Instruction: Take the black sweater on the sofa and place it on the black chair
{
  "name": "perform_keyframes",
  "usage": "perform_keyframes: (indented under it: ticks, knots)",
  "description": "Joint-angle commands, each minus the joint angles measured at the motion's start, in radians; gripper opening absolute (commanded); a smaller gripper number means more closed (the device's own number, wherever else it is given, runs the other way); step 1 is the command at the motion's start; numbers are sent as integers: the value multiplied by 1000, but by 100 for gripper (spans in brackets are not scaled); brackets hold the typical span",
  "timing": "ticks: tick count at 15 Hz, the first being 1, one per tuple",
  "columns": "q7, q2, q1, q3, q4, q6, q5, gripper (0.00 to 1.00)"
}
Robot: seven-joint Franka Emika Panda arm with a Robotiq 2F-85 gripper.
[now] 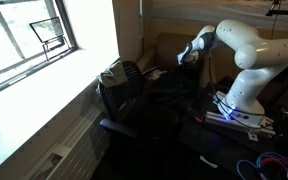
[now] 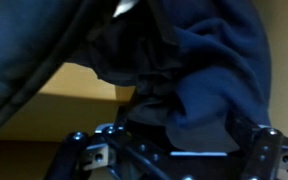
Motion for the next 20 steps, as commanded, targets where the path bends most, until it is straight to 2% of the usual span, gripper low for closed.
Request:
perform_keyframes:
  ticks: [1, 2, 5, 7, 9, 10, 15, 17, 18, 19, 20]
  knots:
    - [-56, 0, -64, 62, 20, -128, -61, 100]
    - [-79, 0, -17, 21, 2, -67, 25, 100]
    - [-78, 0, -31, 20, 2, -98, 14, 100]
    - [59, 0, 26, -53, -38, 36, 50, 100]
    - [147, 1, 60, -96, -63, 102, 91, 100]
    - [67, 1, 32, -65, -25, 34, 82, 100]
    - [87, 1, 53, -87, -41, 38, 89, 100]
    - [72, 1, 38, -68, -39, -3, 96, 100]
    - [73, 1, 35, -66, -46, -10, 100, 75]
    - [79, 2, 34, -68, -50, -14, 105, 74]
    - [80, 2, 32, -69, -51, -21, 108, 66]
